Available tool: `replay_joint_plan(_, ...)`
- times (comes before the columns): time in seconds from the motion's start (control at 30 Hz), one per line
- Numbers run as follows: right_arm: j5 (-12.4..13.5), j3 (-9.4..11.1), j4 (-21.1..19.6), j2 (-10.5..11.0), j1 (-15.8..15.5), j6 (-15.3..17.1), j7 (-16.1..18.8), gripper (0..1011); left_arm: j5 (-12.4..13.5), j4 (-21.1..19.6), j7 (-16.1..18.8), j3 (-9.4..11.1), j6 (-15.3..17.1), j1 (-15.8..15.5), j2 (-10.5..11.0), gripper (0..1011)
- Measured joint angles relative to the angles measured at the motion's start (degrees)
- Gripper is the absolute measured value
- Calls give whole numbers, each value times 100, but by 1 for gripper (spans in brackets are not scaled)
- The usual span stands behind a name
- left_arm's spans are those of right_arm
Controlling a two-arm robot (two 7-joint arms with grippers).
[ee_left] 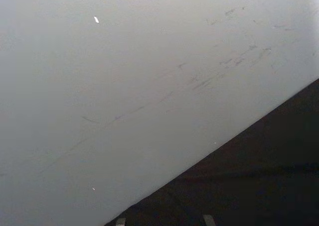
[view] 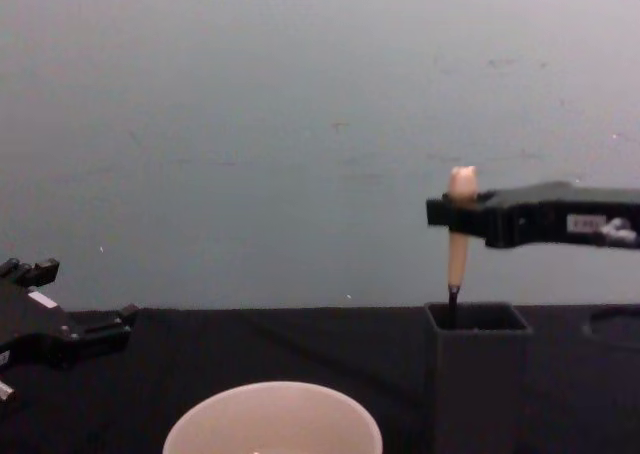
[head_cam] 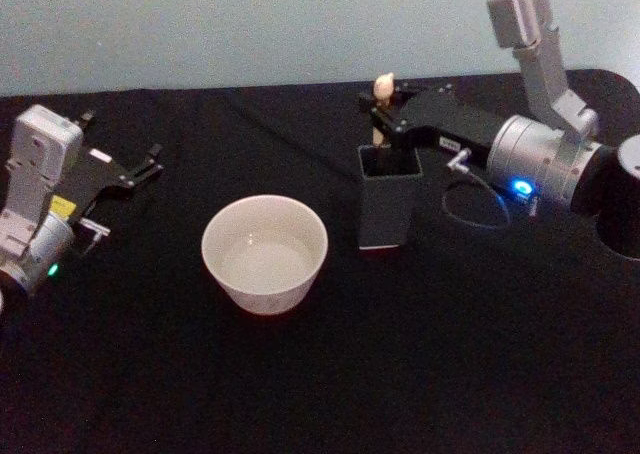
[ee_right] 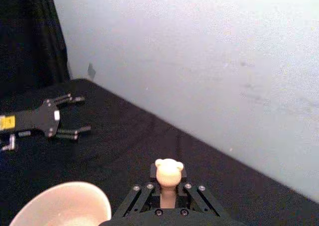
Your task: Pick up the stirring spoon with one hand, stir inside the cup, then place it back in its original position.
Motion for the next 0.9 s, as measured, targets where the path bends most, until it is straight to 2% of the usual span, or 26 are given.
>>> replay_joint_plan(0.57, 229, 331, -490, 111, -97, -317, -115, 173, 0, 0, 0, 0, 0, 0, 0, 1001)
replay_joint_plan(0.9, 287, 359, -537, 123, 42, -440, -84, 173, 0, 0, 0, 0, 0, 0, 0, 1001)
